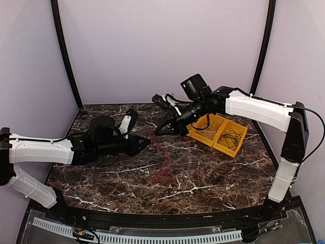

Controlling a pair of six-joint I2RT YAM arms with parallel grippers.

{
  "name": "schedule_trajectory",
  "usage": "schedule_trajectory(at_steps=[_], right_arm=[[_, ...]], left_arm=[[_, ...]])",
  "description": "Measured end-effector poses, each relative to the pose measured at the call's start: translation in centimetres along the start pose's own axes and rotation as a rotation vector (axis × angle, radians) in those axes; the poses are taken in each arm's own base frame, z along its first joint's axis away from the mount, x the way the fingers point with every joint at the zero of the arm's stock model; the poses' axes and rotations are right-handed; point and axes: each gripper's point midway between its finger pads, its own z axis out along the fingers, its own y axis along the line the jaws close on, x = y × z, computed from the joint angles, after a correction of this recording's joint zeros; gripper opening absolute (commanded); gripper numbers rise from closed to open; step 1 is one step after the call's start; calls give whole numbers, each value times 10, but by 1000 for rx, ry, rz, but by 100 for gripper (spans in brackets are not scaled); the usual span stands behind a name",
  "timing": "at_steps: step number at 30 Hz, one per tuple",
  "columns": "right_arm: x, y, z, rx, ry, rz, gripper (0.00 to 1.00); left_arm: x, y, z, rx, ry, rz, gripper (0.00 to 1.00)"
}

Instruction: Untangle the cables

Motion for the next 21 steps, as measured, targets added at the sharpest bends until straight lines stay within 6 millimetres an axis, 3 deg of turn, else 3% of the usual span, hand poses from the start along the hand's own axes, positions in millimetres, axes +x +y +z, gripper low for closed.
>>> schedule_trajectory(at_steps=[9,16,21], right_arm=[[-16,18,-12,-34,-39,-26,0],[-29,35,-25,-50,-68,-56,0],[-43,51,-39,-53,-98,-98,0]], left_arm=[[-18,9,25,-2,-153,-85,23],[-17,16,64,12,-188,-140,23],[-15,25,77,-5,-225,-180,23]])
